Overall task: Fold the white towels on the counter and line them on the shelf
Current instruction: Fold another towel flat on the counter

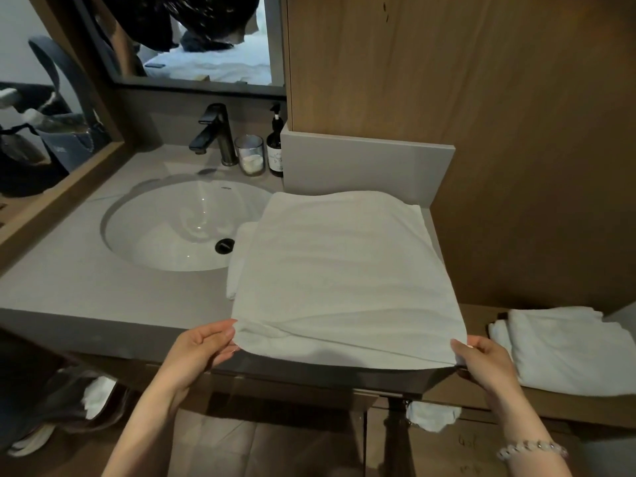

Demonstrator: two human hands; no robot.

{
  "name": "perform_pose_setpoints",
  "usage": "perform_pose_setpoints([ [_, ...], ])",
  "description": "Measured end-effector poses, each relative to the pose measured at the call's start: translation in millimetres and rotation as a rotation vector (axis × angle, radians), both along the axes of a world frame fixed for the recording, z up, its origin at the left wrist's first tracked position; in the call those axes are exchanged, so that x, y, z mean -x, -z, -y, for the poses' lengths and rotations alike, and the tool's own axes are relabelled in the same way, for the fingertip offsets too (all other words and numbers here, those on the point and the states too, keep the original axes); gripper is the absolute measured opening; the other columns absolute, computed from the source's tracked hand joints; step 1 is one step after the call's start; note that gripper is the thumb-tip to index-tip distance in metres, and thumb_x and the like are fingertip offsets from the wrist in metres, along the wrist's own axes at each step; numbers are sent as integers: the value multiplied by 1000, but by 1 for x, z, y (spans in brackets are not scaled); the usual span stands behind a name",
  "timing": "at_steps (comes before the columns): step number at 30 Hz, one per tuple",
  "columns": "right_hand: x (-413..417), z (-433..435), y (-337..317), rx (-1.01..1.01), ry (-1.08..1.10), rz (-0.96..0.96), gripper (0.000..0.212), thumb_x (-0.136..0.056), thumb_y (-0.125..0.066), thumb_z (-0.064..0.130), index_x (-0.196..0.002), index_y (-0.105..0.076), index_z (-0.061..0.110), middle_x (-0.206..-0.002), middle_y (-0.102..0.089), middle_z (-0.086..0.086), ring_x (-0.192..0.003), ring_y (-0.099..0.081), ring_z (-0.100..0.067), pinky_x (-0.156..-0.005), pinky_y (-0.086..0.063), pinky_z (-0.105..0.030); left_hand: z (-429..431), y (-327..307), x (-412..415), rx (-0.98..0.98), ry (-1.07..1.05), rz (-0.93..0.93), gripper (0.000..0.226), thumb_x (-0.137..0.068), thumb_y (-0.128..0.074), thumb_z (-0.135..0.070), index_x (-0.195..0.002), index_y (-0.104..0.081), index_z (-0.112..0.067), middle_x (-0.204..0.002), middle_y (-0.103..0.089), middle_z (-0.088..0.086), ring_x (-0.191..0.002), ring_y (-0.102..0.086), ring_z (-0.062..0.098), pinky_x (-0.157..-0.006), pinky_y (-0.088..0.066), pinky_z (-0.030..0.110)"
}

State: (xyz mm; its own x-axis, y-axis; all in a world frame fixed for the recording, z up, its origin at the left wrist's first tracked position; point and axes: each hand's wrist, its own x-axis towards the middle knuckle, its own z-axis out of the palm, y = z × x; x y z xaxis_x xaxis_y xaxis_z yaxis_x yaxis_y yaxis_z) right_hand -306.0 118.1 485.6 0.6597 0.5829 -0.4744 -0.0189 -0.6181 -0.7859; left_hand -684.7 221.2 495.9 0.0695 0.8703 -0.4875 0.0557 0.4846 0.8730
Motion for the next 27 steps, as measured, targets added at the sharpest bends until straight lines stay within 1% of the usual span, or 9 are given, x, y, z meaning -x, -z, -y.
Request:
perform_pose_setpoints([
  [4, -2, 1, 0, -18, -16, -31, 11, -91, -58, 12, -96, -62, 2, -90, -64, -15, -72, -56, -18, -54, -40, -25, 1, -5, -1, -18, 45, -51, 18, -86, -60, 0, -100, -66, -10, -81, -74, 4, -69, -70, 9, -60, -53, 12],
  [9, -7, 2, 1, -41, -32, -76, 14, -92, -56, 10, -78, -58, 7, -77, -59, -13, -70, -54, -18, -58, -44, -25, 2, -7, -2, -195, 181, -471, 18, -85, -65, -3, -99, -67, -14, -69, -62, 11, -56, -62, 8, -56, -45, 8],
  [12, -9, 4, 1, -52, -51, -96, 17, -94, -53, 11, -77, -56, 8, -77, -60, -10, -72, -56, -18, -60, -45, -25, 11, -3, -8, -317, 125, -642, 19, -80, -65, -1, -81, -67, -20, -64, -57, 5, -54, -49, 11, -53, -40, 14],
  [14, -11, 5, 1, -54, -45, -124, 14, -95, -52, 11, -85, -59, 6, -83, -63, -11, -76, -59, -19, -61, -47, -25, 21, 3, -13, -435, 50, -699, 24, -76, -64, 3, -67, -62, -19, -63, -56, 3, -58, -50, 16, -59, -41, 25],
  [17, -12, 5, 2, -66, -22, -153, 12, -96, -51, 11, -93, -60, 5, -88, -64, -12, -79, -60, -19, -62, -48, -26, 36, 15, -19, -512, -45, -715, 27, -75, -60, 7, -63, -57, -17, -67, -53, 0, -61, -50, 16, -62, -39, 22],
  [20, -11, 6, 4, -93, 2, -151, 9, -95, -52, 11, -96, -59, 6, -89, -64, -9, -80, -60, -18, -62, -47, -25, 41, 23, -19, -539, -141, -680, 25, -78, -60, 6, -70, -63, -18, -81, -57, -1, -71, -55, 16, -64, -37, 8],
  [22, -10, 7, 5, -114, 34, -147, 6, -94, -54, 10, -99, -57, 7, -89, -63, -7, -80, -60, -16, -64, -48, -25, 42, 26, -17, -510, -175, -628, 21, -80, -63, 3, -75, -69, -16, -89, -62, -2, -80, -58, 16, -71, -39, 9],
  [25, -11, 7, 8, -116, 78, -168, 12, -91, -59, 10, -103, -58, 8, -94, -63, -9, -82, -61, -18, -75, -49, -31, 43, 26, -11, -383, -131, -519, 24, -82, -65, -2, -74, -70, -23, -66, -68, -11, -72, -62, 13, -68, -44, 9],
  [27, -15, 8, 10, -93, 89, -184, 13, -89, -61, 10, -102, -60, 6, -97, -65, -12, -85, -63, -20, -77, -49, -33, 46, 25, -9, -352, -104, -487, 28, -82, -66, 0, -72, -70, -26, -62, -69, -11, -74, -65, 11, -74, -48, 17],
])
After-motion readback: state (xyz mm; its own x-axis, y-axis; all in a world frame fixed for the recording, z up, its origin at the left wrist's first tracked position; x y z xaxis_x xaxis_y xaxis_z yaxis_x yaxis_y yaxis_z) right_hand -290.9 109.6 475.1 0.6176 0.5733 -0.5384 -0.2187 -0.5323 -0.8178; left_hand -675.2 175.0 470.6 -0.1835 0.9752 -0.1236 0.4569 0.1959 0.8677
